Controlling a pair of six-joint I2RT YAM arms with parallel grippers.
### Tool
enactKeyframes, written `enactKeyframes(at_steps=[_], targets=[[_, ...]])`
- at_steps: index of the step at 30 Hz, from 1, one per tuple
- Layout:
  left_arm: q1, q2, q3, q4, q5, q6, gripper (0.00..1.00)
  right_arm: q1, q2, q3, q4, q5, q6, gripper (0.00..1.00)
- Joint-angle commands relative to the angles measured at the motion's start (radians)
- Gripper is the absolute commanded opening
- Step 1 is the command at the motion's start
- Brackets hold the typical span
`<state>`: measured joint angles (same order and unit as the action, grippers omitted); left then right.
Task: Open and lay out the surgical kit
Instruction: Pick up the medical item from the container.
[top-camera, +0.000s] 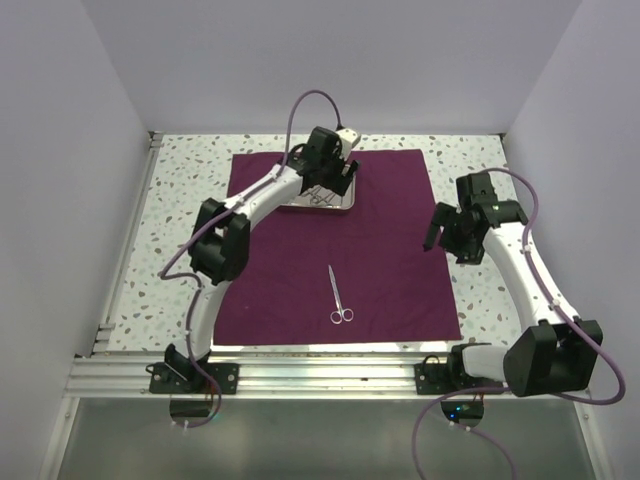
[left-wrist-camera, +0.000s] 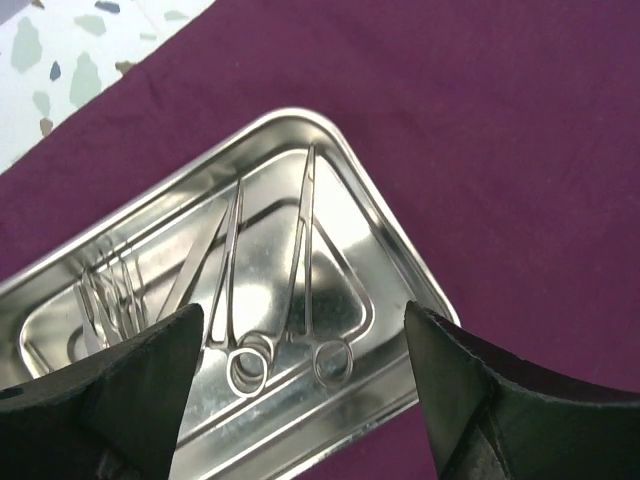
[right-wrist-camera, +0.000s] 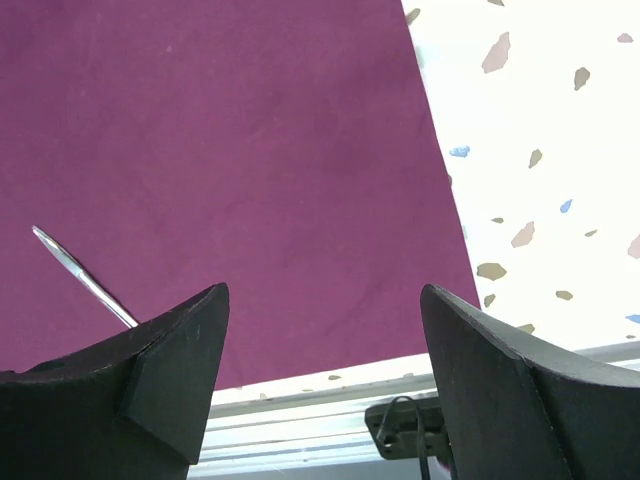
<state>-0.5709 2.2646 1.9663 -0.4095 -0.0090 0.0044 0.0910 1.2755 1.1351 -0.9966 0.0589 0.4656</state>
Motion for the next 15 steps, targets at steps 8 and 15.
enactKeyframes(at_steps=[8, 15], targets=[[0.039, 0.188, 0.167, 0.103, 0.153, 0.017, 0.85, -0.004, -0.031, 0.014, -0.086, 0.041, 0.011, 0.81], [0.057, 0.28, 0.221, 0.118, 0.165, 0.003, 0.82, -0.004, -0.015, 0.022, -0.099, 0.041, 0.044, 0.82]])
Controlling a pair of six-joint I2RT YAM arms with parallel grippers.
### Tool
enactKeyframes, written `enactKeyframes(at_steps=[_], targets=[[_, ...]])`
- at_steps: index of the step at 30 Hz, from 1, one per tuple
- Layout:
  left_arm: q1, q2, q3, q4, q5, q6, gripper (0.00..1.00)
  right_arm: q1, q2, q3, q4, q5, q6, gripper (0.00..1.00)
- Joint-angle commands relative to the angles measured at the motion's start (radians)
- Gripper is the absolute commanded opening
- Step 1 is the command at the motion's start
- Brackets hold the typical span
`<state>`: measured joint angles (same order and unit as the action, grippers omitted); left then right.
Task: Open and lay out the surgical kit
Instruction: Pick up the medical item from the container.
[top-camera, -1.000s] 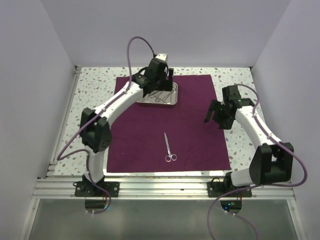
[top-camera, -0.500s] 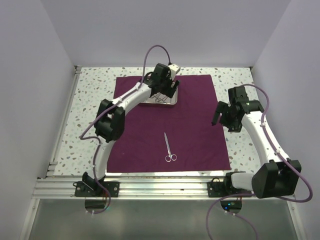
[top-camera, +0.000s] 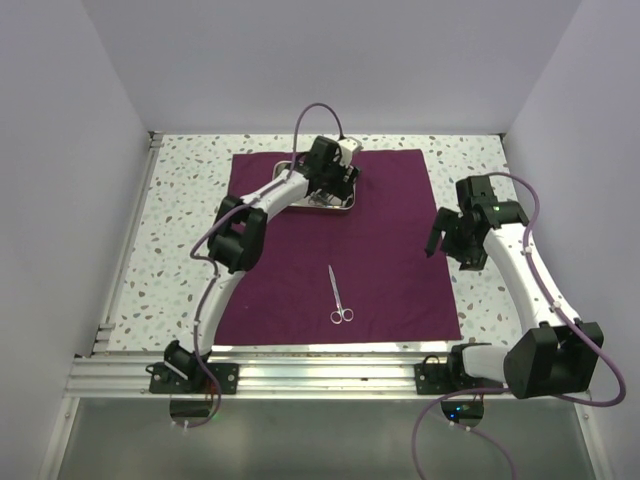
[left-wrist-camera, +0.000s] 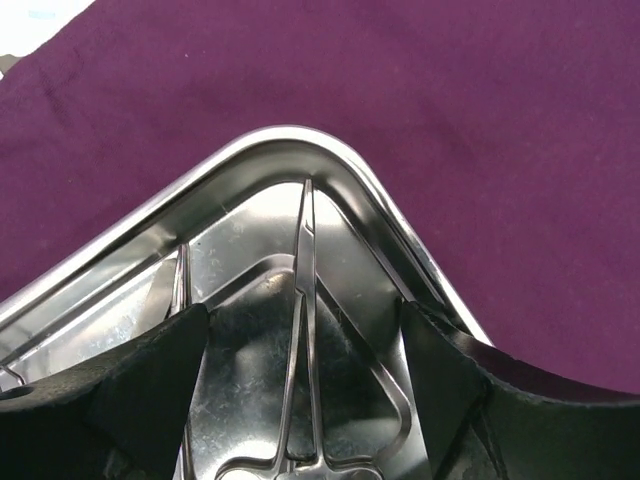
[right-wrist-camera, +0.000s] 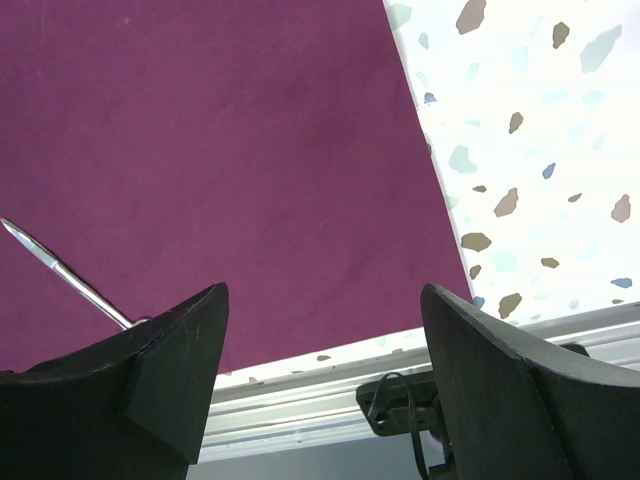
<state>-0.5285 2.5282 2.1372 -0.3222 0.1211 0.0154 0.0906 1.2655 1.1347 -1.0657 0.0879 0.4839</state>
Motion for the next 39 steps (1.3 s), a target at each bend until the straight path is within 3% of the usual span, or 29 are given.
enactKeyframes(at_steps=[1, 5, 8, 17, 18, 19, 20, 26, 28, 30, 31, 39], targets=[[0.015, 0.021, 0.052, 0.031, 0.037, -0.008, 0.81, -0.003, -0.002, 0.028, -0.03, 0.01, 0.028, 0.81], [0.015, 0.066, 0.062, 0.014, 0.0, -0.008, 0.75, -0.002, 0.02, 0.045, -0.036, 0.003, 0.044, 0.81], [0.018, 0.104, 0.084, -0.023, -0.032, -0.008, 0.65, -0.005, 0.031, 0.053, -0.034, -0.004, 0.056, 0.81], [0.035, 0.196, 0.15, -0.169, 0.067, -0.061, 0.52, -0.003, 0.058, 0.069, -0.025, -0.011, 0.062, 0.81], [0.038, 0.196, 0.151, -0.178, 0.069, -0.06, 0.32, -0.002, 0.063, 0.071, -0.023, -0.014, 0.064, 0.81], [0.041, 0.198, 0.153, -0.186, 0.066, -0.06, 0.22, -0.002, 0.063, 0.073, -0.02, -0.02, 0.065, 0.81], [0.047, 0.198, 0.151, -0.193, 0.068, -0.057, 0.19, -0.002, 0.07, 0.076, -0.019, -0.023, 0.065, 0.81], [0.055, 0.176, 0.099, -0.232, 0.091, -0.026, 0.25, -0.003, 0.077, 0.086, -0.013, -0.028, 0.064, 0.81], [0.056, 0.173, 0.087, -0.241, 0.092, -0.022, 0.21, -0.003, 0.08, 0.085, -0.013, -0.028, 0.061, 0.81], [0.056, 0.164, 0.073, -0.245, 0.091, -0.02, 0.03, -0.003, 0.08, 0.08, -0.01, -0.031, 0.061, 0.81], [0.059, 0.164, 0.072, -0.247, 0.092, -0.025, 0.0, -0.002, 0.08, 0.077, -0.008, -0.033, 0.059, 0.81], [0.067, 0.106, 0.087, -0.227, 0.098, -0.081, 0.0, -0.003, 0.068, 0.054, 0.01, -0.053, 0.059, 0.81]])
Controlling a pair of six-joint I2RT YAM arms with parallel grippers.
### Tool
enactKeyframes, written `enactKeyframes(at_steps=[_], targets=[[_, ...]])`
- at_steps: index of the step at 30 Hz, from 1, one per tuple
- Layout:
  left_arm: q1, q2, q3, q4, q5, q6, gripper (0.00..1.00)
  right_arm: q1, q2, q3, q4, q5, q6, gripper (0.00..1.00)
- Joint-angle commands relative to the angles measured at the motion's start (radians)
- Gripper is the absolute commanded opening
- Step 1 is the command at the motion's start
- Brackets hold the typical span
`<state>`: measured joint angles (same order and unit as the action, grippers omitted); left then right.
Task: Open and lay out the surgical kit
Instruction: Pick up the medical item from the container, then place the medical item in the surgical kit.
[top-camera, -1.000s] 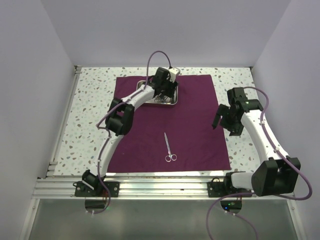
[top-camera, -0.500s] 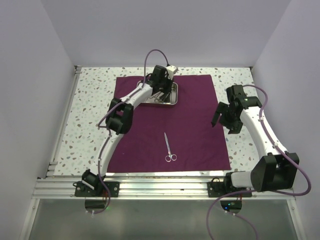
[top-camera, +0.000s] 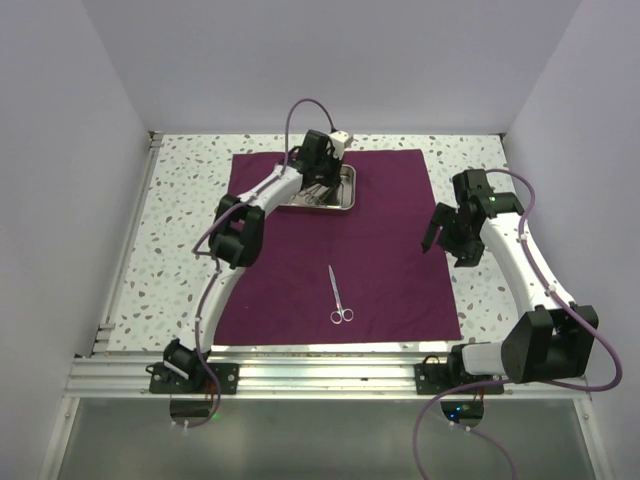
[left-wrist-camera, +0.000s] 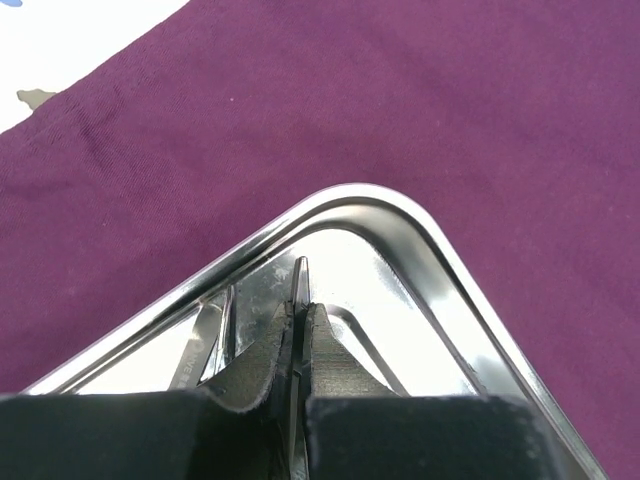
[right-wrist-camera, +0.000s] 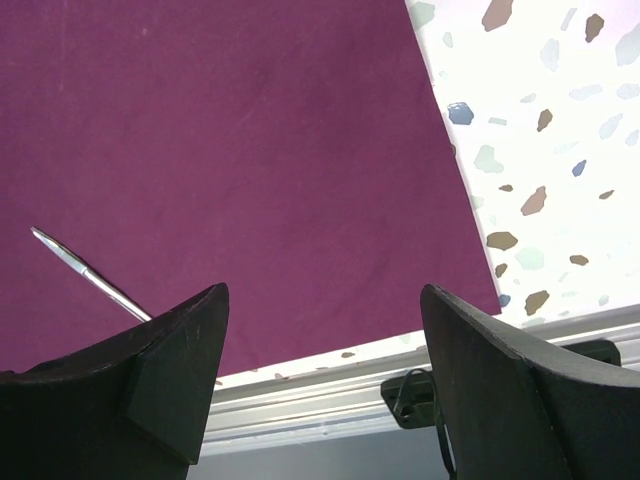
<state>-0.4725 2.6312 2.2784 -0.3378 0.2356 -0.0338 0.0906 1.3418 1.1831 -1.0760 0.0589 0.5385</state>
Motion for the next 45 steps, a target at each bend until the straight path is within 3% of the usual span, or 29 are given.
enactKeyframes(at_steps=[1, 7, 22, 25, 32, 38, 45], targets=[[0.011, -0.013, -0.054, -0.202, -0.037, -0.043, 0.0, -0.003, -0.015, 0.0, 0.024, -0.024, 0.005, 0.81], [0.011, -0.189, -0.102, -0.084, -0.131, -0.103, 0.0, -0.003, -0.023, -0.016, 0.048, -0.042, 0.011, 0.81], [0.02, -0.258, -0.002, -0.058, -0.199, -0.173, 0.0, -0.002, -0.024, -0.017, 0.067, -0.045, -0.006, 0.81], [0.017, -0.351, -0.091, -0.058, -0.219, -0.233, 0.0, -0.003, -0.02, -0.02, 0.077, -0.051, -0.009, 0.81], [-0.008, -0.649, -0.486, -0.013, -0.283, -0.4, 0.0, -0.002, 0.026, -0.017, 0.151, -0.086, -0.018, 0.81], [-0.119, -0.856, -0.704, -0.076, -0.337, -0.503, 0.0, -0.002, 0.031, -0.031, 0.203, -0.11, -0.018, 0.81], [-0.273, -1.03, -1.022, -0.012, -0.361, -0.774, 0.0, -0.002, -0.003, -0.112, 0.246, -0.12, -0.017, 0.81]])
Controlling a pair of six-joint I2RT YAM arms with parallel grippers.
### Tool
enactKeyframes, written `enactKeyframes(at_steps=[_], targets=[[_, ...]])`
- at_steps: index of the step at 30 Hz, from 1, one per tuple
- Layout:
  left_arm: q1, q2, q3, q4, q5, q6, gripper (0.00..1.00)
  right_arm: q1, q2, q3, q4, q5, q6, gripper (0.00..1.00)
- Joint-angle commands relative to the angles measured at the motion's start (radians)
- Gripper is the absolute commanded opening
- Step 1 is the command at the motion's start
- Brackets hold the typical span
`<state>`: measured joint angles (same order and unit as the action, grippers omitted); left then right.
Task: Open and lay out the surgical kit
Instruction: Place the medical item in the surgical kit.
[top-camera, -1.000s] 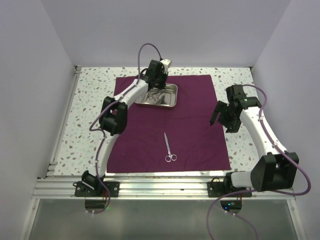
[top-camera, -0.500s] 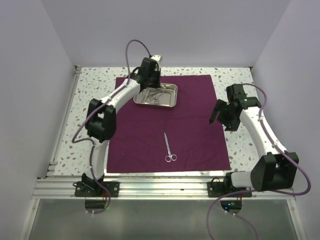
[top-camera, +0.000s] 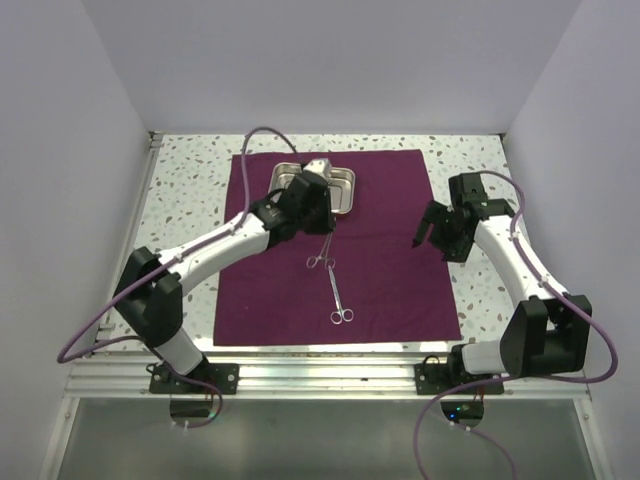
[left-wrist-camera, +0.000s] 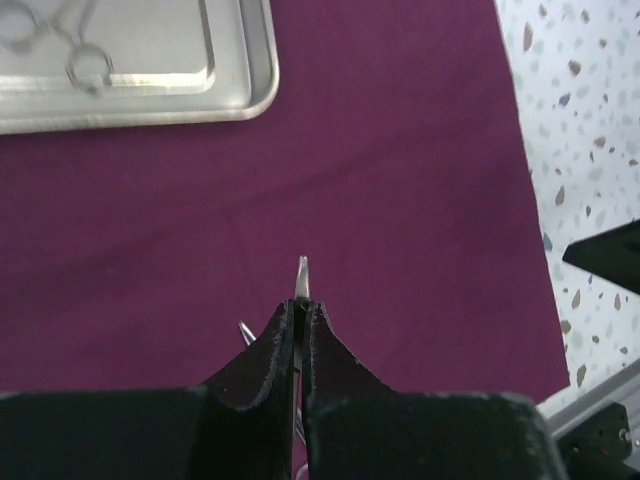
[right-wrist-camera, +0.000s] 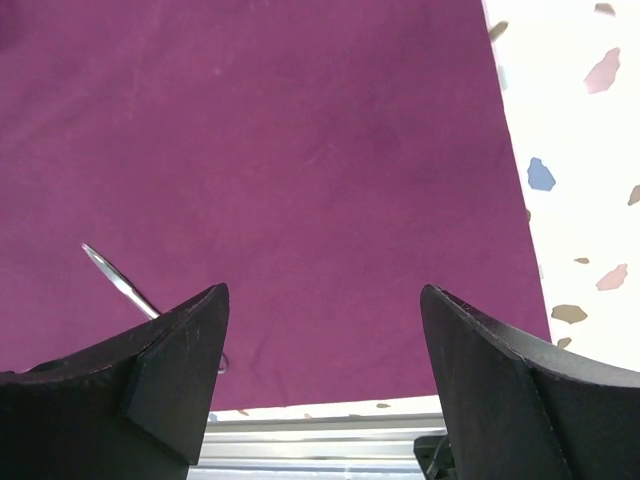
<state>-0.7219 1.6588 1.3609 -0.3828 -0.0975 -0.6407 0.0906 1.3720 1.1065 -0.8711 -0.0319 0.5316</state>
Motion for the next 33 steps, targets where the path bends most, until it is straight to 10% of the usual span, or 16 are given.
enactKeyframes(at_steps=[1, 17, 24, 33], targets=[[-0.039, -0.063, -0.162, 0.059, -0.048, -0.184, 0.0, -0.002, -0.037, -0.043, 0.041, -0.031, -0.01, 0.81], [-0.143, 0.088, -0.252, 0.148, -0.019, -0.246, 0.0, -0.002, -0.071, -0.134, 0.05, -0.03, -0.055, 0.81], [-0.148, 0.108, -0.128, 0.026, 0.008, -0.232, 0.47, -0.002, -0.08, -0.145, 0.055, -0.014, -0.058, 0.81], [-0.085, 0.104, 0.226, -0.228, -0.059, -0.058, 0.56, -0.003, -0.088, -0.122, 0.05, 0.007, -0.056, 0.81]])
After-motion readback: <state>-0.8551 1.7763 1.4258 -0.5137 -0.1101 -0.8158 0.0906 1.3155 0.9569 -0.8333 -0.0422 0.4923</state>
